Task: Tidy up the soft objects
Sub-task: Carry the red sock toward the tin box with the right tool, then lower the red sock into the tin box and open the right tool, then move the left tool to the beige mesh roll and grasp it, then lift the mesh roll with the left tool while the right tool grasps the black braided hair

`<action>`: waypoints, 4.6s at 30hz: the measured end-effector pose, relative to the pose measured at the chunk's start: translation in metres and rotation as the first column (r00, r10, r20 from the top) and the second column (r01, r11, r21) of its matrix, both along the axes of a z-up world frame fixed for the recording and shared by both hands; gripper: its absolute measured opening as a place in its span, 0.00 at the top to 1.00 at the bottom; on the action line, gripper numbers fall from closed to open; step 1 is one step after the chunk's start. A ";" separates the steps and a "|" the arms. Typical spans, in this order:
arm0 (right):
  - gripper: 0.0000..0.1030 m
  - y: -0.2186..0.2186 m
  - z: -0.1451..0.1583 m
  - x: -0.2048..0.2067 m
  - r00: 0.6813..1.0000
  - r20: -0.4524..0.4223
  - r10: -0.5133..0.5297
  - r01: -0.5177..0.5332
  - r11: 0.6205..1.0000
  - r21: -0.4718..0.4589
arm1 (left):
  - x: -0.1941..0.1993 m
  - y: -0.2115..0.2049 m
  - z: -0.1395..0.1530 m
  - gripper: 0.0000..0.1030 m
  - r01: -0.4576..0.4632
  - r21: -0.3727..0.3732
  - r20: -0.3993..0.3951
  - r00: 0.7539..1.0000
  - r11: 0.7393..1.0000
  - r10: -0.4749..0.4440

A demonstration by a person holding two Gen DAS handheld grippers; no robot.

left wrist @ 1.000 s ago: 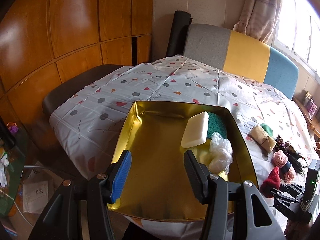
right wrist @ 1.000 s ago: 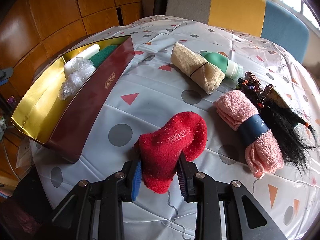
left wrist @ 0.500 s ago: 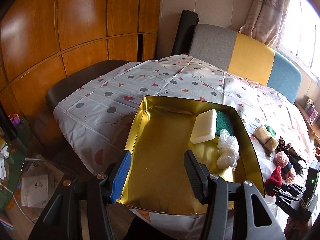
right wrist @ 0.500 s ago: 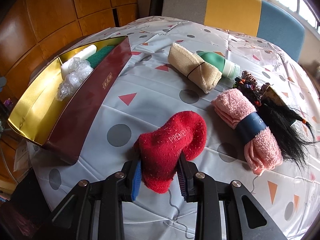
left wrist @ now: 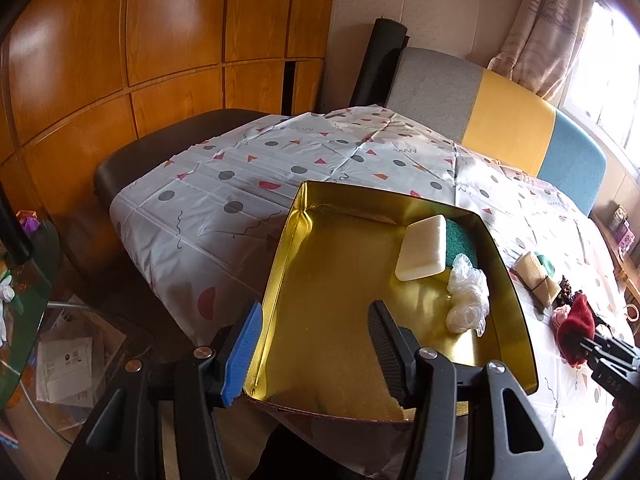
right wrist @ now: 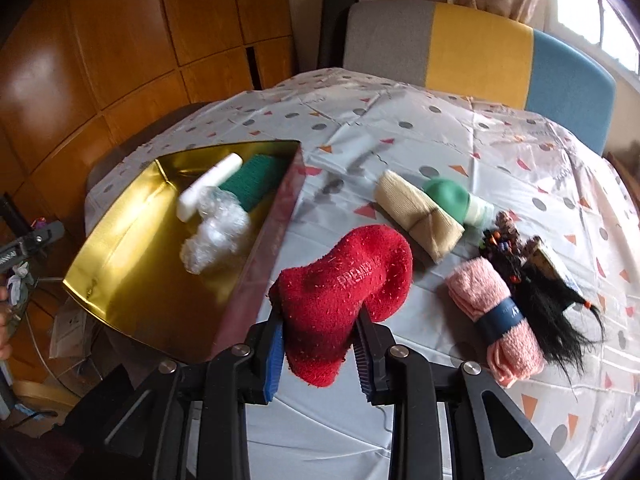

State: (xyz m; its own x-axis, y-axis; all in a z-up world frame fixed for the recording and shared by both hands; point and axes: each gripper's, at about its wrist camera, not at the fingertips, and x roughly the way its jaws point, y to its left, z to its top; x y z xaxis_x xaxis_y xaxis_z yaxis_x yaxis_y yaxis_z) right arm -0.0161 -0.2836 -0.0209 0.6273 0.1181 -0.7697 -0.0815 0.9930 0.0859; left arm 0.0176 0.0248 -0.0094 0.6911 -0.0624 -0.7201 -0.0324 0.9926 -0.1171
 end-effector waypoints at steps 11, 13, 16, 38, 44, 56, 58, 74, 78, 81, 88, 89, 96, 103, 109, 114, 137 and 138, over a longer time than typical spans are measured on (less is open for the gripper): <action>0.70 0.106 0.017 0.050 0.965 -0.002 0.261 -0.260 0.963 0.073 | 0.003 0.028 0.002 0.47 -0.065 -0.038 0.006 0.998 0.997 0.065; 0.70 0.125 0.007 0.063 0.954 -0.039 0.297 -0.294 0.953 0.073 | 0.004 0.034 0.001 0.47 -0.079 -0.041 0.004 0.997 0.996 0.079; 0.70 0.149 -0.017 0.085 0.934 -0.122 0.335 -0.328 0.942 0.072 | 0.005 0.041 -0.002 0.47 -0.096 -0.041 -0.007 0.995 0.995 0.095; 0.40 0.123 -0.005 0.072 0.978 -0.026 0.207 -0.206 0.977 0.057 | -0.003 0.018 0.004 0.47 -0.025 0.028 0.023 0.999 0.999 0.024; 0.40 0.099 0.008 0.055 0.985 0.015 0.171 -0.172 0.983 0.066 | -0.006 0.007 0.008 0.47 0.006 0.048 0.031 0.999 0.999 -0.008; 0.37 0.036 0.026 0.027 0.996 0.079 0.048 -0.054 0.996 0.076 | -0.007 -0.023 0.011 0.47 0.077 0.091 0.030 0.996 0.993 -0.080; 0.36 0.023 0.027 0.024 0.996 0.082 0.016 -0.023 0.997 0.079 | -0.007 -0.029 0.011 0.47 0.093 0.098 0.028 0.995 0.991 -0.096; 0.31 -0.131 0.005 -0.028 0.929 0.062 -0.365 0.362 0.931 0.047 | -0.002 -0.116 0.025 0.47 0.314 0.129 0.028 0.947 0.941 -0.320; 0.31 -0.169 -0.004 -0.040 0.878 0.051 -0.475 0.469 0.878 0.094 | 0.007 -0.152 0.028 0.47 0.402 0.074 -0.020 0.915 0.912 -0.402; 0.31 -0.183 -0.003 -0.045 0.858 0.052 -0.511 0.501 0.855 0.133 | 0.018 -0.185 0.028 0.47 0.454 0.022 -0.060 0.890 0.891 -0.452; 0.26 -0.196 0.010 -0.052 0.833 0.081 -0.547 0.527 0.830 0.184 | 0.057 -0.267 0.002 0.46 0.498 -0.134 -0.201 0.833 0.857 -0.516; 0.25 -0.197 0.012 -0.054 0.830 0.084 -0.552 0.530 0.826 0.192 | 0.065 -0.278 -0.005 0.44 0.492 -0.148 -0.224 0.828 0.858 -0.513; 0.23 -0.206 0.014 -0.056 0.811 0.077 -0.580 0.553 0.803 0.223 | 0.110 -0.317 -0.049 0.32 0.385 -0.235 -0.321 0.836 0.892 -0.445; 0.22 -0.207 0.014 -0.056 0.812 0.068 -0.580 0.551 0.799 0.240 | 0.145 -0.338 -0.076 0.28 0.301 -0.274 -0.369 0.844 0.913 -0.389; 0.22 -0.209 0.015 -0.057 0.810 0.065 -0.583 0.552 0.795 0.253 | 0.159 -0.352 -0.085 0.28 0.292 -0.257 -0.368 0.852 0.921 -0.373; 0.22 -0.212 0.011 -0.056 0.807 0.047 -0.588 0.559 0.788 0.257 | 0.165 -0.364 -0.091 0.33 0.307 -0.216 -0.363 0.856 0.927 -0.369; 0.32 -0.230 0.009 -0.068 0.782 0.037 -0.622 0.589 0.757 0.281 | -0.016 -0.333 -0.085 0.51 0.754 0.102 -0.388 0.631 0.649 -0.672; 0.33 -0.229 0.009 -0.068 0.785 0.038 -0.618 0.584 0.760 0.284 | -0.020 -0.334 -0.086 0.51 0.750 0.122 -0.369 0.643 0.651 -0.672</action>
State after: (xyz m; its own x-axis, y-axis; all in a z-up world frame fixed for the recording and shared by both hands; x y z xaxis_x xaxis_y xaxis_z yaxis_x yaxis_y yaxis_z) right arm -0.0844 -0.5128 -0.0119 0.7189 -0.1427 -0.6803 0.4986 0.7878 0.3616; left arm -0.0019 -0.3093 -0.0949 0.2835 -0.2495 -0.9259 0.7047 0.7091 0.0247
